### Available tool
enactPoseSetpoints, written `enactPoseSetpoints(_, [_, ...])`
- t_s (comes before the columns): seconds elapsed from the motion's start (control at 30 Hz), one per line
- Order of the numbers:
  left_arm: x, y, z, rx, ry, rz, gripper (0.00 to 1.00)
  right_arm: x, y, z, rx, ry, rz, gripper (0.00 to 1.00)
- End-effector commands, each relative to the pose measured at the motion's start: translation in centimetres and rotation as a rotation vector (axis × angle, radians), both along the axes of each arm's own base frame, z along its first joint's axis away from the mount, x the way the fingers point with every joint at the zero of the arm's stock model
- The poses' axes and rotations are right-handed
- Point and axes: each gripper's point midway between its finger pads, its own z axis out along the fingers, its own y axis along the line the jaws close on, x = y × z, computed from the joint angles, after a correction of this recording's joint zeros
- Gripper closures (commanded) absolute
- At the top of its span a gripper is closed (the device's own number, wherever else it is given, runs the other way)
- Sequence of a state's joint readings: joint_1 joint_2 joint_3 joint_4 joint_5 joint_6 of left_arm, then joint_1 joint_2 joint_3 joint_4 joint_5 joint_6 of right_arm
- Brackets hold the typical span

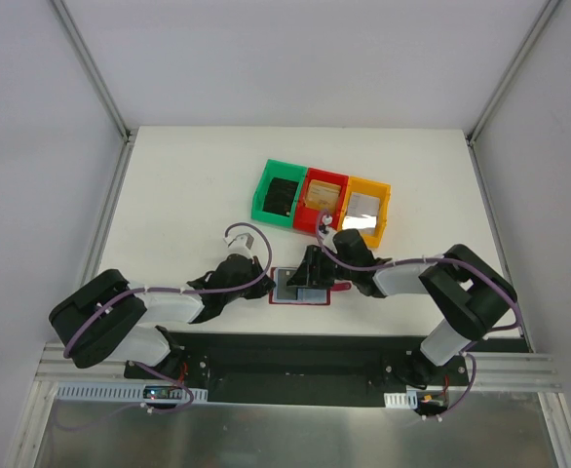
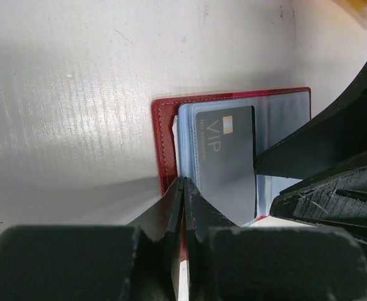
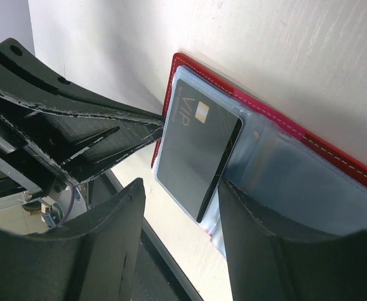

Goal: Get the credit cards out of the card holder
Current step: Remove the credit card from the card holder.

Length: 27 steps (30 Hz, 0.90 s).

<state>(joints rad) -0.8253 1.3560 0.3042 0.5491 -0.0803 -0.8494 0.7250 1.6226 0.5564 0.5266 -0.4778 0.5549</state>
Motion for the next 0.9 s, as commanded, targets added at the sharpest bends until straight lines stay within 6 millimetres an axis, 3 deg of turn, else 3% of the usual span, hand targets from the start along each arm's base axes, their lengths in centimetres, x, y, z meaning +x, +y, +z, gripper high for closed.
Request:
enactPoseSetpoints(0.0, [-1.5,0.8,-2.2,0.064,0.07,-0.021,1.0,0.0,0.9,1.9,0.085,-0.04,0.024,0.48])
enactPoseSetpoints(0.87, [-2.0,0.5,-2.9,0.071,0.096,-0.038,1.0,0.5,1.8,3.8,0.204,-0.052,0.017,0.48])
